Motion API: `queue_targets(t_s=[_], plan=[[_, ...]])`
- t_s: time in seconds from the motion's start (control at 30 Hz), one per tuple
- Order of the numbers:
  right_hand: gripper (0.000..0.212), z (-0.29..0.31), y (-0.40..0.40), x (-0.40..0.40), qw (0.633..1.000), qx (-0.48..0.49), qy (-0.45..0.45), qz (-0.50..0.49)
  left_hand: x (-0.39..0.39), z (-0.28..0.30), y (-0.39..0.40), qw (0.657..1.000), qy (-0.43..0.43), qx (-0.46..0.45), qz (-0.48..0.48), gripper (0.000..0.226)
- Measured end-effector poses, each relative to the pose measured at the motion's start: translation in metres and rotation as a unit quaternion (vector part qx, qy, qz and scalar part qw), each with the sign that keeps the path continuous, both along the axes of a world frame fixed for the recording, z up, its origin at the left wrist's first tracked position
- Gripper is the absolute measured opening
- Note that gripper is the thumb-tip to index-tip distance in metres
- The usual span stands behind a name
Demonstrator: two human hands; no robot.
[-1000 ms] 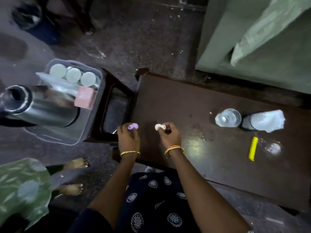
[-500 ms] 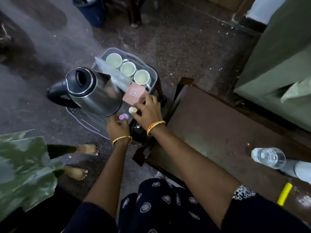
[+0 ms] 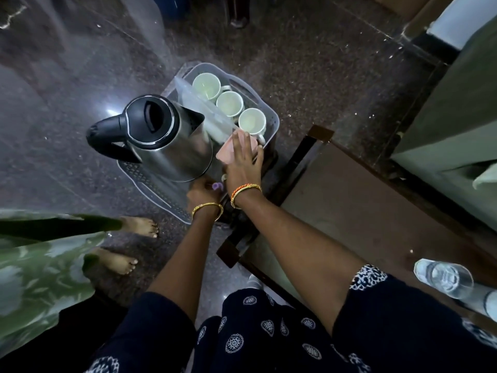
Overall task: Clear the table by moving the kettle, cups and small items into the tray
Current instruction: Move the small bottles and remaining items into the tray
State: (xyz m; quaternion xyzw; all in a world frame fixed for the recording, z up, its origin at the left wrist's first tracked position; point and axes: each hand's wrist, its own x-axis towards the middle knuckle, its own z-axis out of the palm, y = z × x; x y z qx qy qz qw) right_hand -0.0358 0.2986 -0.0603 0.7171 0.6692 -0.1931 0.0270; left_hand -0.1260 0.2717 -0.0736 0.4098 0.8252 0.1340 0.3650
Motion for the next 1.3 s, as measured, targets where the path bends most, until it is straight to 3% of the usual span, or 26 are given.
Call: queue_targets(t_s=[0.2, 0.4, 0.67, 0.9, 1.07, 1.2, 1.3], plan=[[0.052, -0.011, 0.001, -0.006, 1.000, -0.008, -0.015, -0.004, 0.000, -0.007, -0.002, 1.000, -0.014, 0.009, 0.008, 0.016], [0.077, -0.015, -0.001, -0.012, 0.999, -0.013, -0.024, -0.030, -0.004, -0.010, 0.001, 0.999, -0.035, -0.026, 0.006, 0.020], [0.069, -0.013, 0.001, -0.014, 0.998, -0.002, -0.051, -0.025, -0.001, -0.005, -0.002, 1.000, -0.014, -0.018, 0.002, 0.021], [0.082, -0.012, 0.001, -0.013, 0.998, -0.008, -0.055, -0.019, -0.002, -0.004, -0.007, 1.000, -0.003, 0.007, -0.014, 0.022], [0.064, -0.016, 0.002, -0.018, 0.998, 0.000, -0.056, -0.038, -0.010, -0.011, -0.004, 0.999, -0.031, 0.020, -0.026, 0.020], [0.064, -0.013, 0.001, -0.017, 0.998, 0.020, -0.045, -0.032, -0.015, -0.015, -0.003, 0.998, -0.029, 0.027, -0.048, 0.019], [0.058, -0.006, -0.009, -0.013, 0.999, 0.050, 0.008, -0.010, -0.016, -0.013, -0.002, 0.998, -0.009, 0.036, -0.056, 0.024]])
